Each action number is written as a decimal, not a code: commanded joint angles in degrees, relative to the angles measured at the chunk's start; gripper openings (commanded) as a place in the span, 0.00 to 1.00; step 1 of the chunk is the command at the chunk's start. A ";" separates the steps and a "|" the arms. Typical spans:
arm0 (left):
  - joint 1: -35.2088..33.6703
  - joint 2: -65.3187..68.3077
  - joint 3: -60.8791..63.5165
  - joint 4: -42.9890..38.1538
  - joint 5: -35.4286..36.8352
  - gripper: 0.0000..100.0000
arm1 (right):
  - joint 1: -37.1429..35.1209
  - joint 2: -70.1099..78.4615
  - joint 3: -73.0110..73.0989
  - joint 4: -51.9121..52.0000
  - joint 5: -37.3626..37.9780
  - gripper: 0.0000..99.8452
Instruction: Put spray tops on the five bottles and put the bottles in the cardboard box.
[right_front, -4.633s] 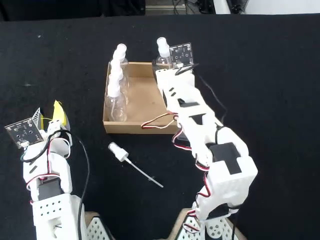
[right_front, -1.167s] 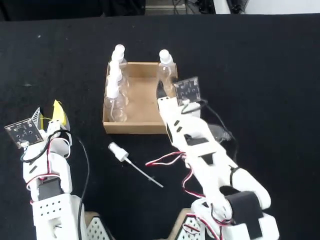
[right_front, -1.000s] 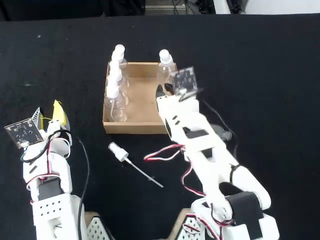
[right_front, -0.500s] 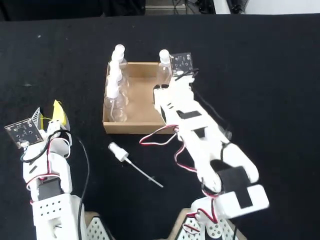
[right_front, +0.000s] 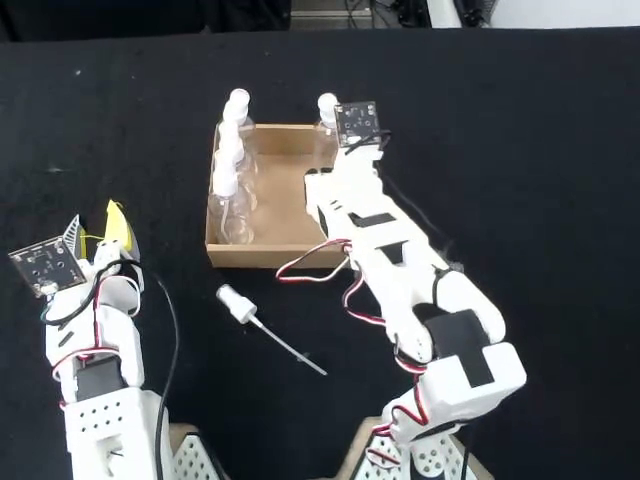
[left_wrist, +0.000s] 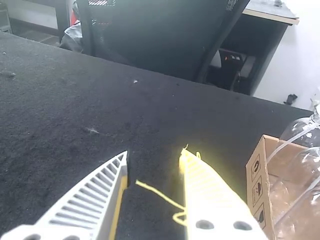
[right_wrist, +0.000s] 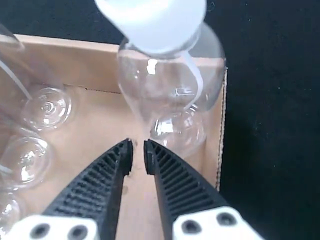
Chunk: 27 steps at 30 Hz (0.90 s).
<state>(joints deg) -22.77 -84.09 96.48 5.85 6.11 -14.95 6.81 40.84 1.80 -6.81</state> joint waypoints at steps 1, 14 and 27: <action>0.57 -0.79 1.36 -1.41 -0.53 0.13 | 0.44 -0.75 -3.12 0.00 -0.18 0.01; 0.57 -0.79 1.36 -1.41 -0.53 0.13 | 0.44 -20.97 9.63 0.35 -0.18 0.01; 0.57 -0.53 1.36 -1.14 -0.53 0.13 | 5.98 -49.80 6.90 34.81 17.93 0.01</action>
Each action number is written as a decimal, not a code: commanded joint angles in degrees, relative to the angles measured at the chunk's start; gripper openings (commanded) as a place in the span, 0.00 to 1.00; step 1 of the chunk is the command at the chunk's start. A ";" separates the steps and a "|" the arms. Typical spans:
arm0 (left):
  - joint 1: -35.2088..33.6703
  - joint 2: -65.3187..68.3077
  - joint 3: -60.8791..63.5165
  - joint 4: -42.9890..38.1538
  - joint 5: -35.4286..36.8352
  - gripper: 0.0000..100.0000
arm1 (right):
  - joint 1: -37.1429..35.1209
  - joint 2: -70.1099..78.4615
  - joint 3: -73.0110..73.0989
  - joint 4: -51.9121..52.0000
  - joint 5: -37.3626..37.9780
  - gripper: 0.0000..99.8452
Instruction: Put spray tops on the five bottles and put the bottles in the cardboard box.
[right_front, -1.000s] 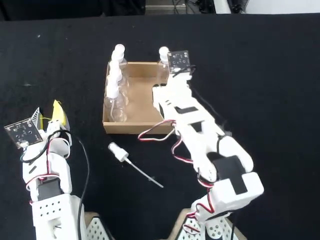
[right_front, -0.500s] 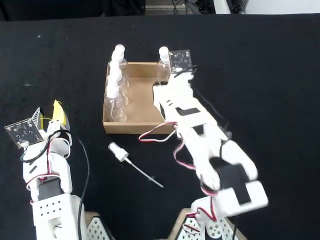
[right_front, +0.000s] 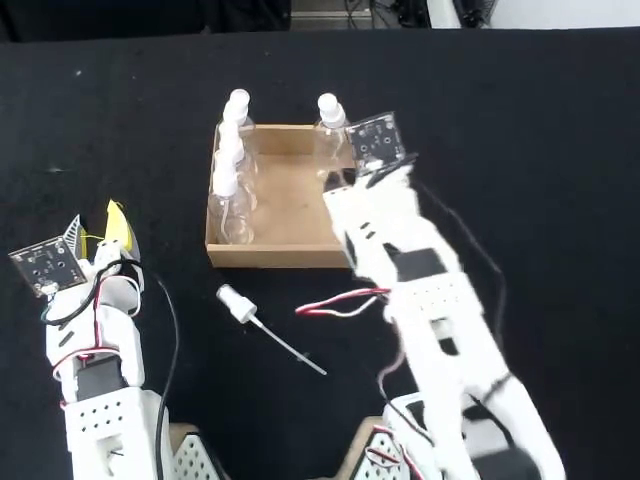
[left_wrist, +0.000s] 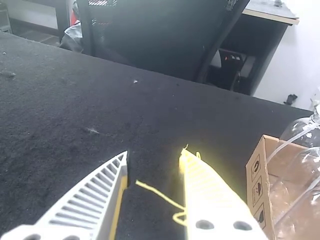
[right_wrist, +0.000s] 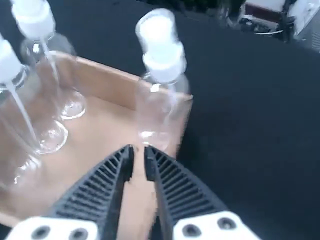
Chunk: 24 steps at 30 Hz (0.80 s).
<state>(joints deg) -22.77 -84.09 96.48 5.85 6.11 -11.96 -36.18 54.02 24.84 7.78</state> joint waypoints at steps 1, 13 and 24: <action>0.57 -0.53 1.36 -1.14 -0.53 0.13 | 3.78 -8.13 -7.96 16.26 5.36 0.03; 0.57 -0.44 1.36 -0.97 -0.53 0.13 | 17.93 -7.25 -11.82 34.46 3.52 0.19; 0.48 -0.26 1.36 -0.97 -0.53 0.13 | 22.42 7.78 -12.00 29.71 -20.04 0.18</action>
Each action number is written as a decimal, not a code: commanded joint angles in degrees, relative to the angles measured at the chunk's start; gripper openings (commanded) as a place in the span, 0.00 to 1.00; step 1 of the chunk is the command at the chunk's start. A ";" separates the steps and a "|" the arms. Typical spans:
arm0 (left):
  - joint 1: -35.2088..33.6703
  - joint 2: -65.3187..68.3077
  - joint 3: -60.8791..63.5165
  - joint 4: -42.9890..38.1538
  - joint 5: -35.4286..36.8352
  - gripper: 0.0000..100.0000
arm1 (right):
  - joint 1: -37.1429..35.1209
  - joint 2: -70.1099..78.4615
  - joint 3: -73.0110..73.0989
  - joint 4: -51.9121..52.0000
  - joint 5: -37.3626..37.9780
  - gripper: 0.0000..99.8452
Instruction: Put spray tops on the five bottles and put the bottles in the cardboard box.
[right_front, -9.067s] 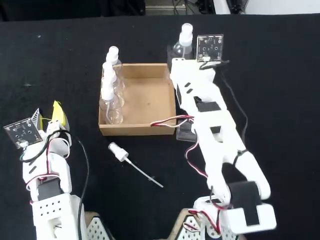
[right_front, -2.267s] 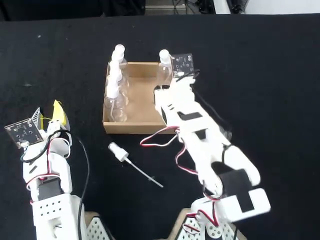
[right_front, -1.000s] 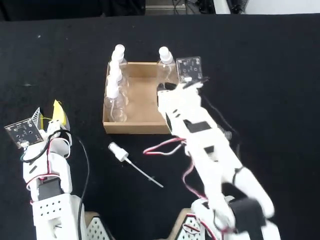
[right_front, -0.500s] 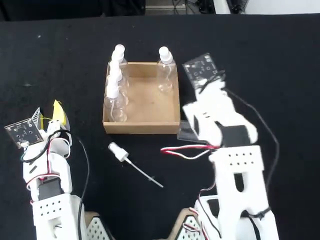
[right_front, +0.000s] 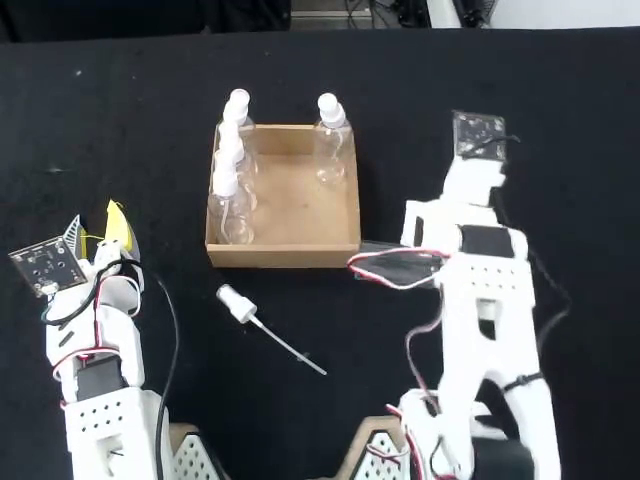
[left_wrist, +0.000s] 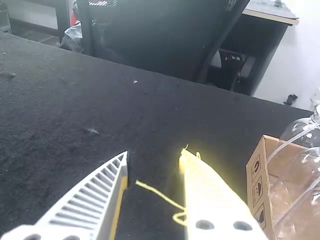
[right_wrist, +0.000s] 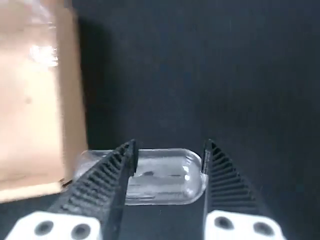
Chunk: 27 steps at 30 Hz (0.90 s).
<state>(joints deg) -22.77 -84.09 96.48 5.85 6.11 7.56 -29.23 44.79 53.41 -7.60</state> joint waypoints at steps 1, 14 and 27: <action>0.48 -0.26 1.36 -0.97 -0.53 0.13 | 3.16 1.19 -3.82 2.99 -6.33 0.18; 0.57 -0.26 1.36 -0.88 -0.53 0.13 | -3.25 6.64 -8.57 7.82 -23.30 0.18; 0.57 -0.26 1.36 -0.88 -0.53 0.13 | -8.00 16.48 -8.66 -0.18 -12.48 0.18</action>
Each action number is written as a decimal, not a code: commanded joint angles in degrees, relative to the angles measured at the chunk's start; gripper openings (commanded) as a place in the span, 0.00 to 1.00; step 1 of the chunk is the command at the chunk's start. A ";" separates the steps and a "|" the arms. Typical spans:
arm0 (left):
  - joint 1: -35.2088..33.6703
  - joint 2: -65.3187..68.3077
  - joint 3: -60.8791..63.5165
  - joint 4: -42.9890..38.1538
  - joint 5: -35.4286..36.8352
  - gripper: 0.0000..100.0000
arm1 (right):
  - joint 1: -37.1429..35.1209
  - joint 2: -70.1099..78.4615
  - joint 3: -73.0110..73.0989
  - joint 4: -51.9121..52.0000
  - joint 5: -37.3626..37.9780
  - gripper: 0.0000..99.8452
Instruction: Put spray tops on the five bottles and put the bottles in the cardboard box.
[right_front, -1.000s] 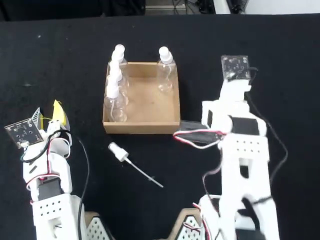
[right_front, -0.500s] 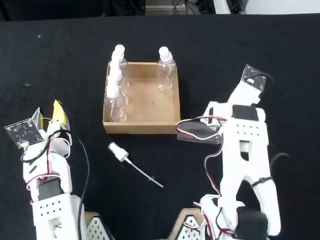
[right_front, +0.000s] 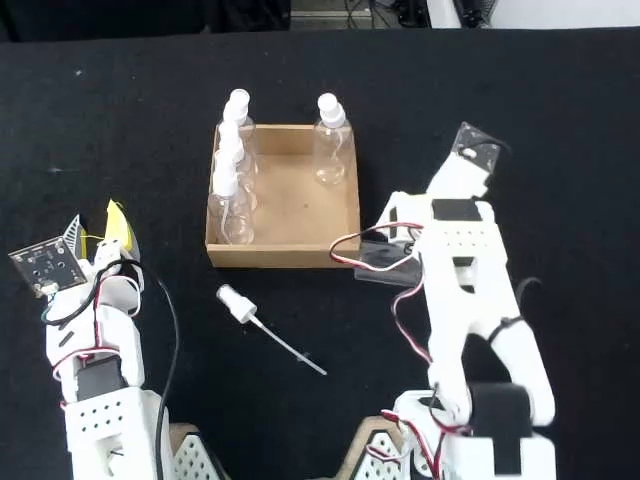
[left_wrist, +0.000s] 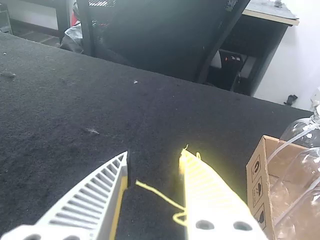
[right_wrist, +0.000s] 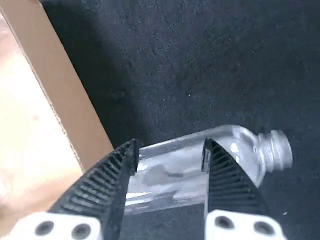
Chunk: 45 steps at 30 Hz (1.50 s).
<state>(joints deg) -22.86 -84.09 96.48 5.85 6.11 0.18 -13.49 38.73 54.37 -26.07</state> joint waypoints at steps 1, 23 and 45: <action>0.66 -0.26 1.36 -0.88 -0.53 0.13 | -0.62 1.36 -2.42 -1.14 8.18 0.18; 0.66 -0.26 1.36 -0.88 -0.53 0.13 | 3.96 -14.20 2.33 13.80 49.05 0.18; 0.66 -0.26 1.36 -0.88 -0.53 0.13 | -2.29 -17.10 8.84 26.46 96.09 0.36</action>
<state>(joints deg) -22.86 -84.09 96.48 5.85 6.11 -1.41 -31.60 47.60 80.84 66.59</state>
